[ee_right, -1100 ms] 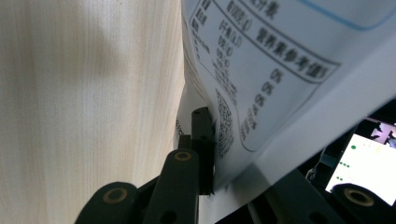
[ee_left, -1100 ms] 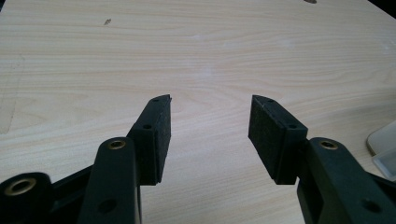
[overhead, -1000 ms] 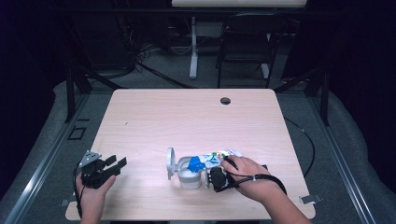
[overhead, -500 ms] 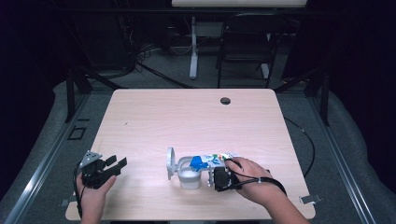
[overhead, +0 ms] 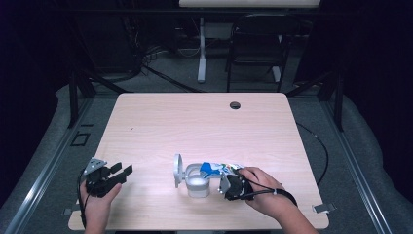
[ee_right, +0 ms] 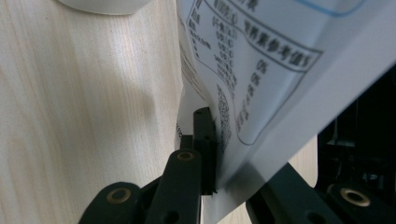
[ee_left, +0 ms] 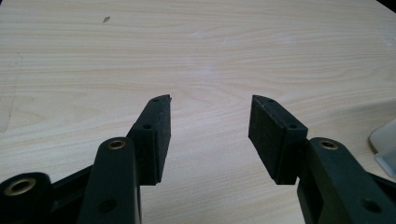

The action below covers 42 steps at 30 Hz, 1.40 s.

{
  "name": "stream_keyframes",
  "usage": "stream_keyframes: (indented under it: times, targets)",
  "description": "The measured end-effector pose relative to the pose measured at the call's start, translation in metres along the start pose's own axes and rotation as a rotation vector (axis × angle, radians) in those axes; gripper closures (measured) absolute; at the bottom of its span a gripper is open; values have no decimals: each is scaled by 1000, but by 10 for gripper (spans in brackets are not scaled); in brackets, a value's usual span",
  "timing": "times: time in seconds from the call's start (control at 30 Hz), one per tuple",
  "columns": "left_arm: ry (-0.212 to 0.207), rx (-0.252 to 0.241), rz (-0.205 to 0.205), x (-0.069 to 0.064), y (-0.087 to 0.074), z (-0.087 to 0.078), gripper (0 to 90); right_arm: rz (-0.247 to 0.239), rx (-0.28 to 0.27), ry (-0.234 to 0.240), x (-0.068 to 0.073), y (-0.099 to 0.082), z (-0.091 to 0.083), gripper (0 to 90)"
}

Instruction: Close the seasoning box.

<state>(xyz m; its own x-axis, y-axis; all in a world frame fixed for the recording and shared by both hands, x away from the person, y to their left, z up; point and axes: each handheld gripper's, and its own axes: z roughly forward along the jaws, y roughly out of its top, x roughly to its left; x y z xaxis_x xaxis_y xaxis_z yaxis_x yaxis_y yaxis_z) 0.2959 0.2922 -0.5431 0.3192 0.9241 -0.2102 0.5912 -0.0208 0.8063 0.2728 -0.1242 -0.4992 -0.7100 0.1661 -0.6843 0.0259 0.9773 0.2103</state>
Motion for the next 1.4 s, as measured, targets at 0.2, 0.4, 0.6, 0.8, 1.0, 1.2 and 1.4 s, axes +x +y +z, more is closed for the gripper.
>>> stream_keyframes:
  times: [0.2, 0.4, 0.6, 0.8, 1.0, 1.2, 1.4]
  targets:
    - [3, -1, -2, 0, -1, 1, 493, 43, -24, 6, 0, -1, 0, 856]
    - [1, 5, -1, 0, -1, 1, 493, 68, -42, 7, 1, -2, 0, 856]
    - [0, 6, 0, 0, -2, 2, 493, 107, -69, 10, 0, -3, -1, 857]
    - [1, 7, 0, 0, -2, 2, 493, 168, -98, 19, 1, -3, -1, 859]
    - [2, 11, 0, 1, -2, 3, 493, 211, -132, 28, 2, -4, -1, 861]
    - [4, 13, 3, 0, -2, 4, 493, 255, -168, 35, 3, -6, -1, 861]
    - [5, 11, 3, -1, -2, 3, 493, 313, -183, 53, 2, -10, 0, 861]
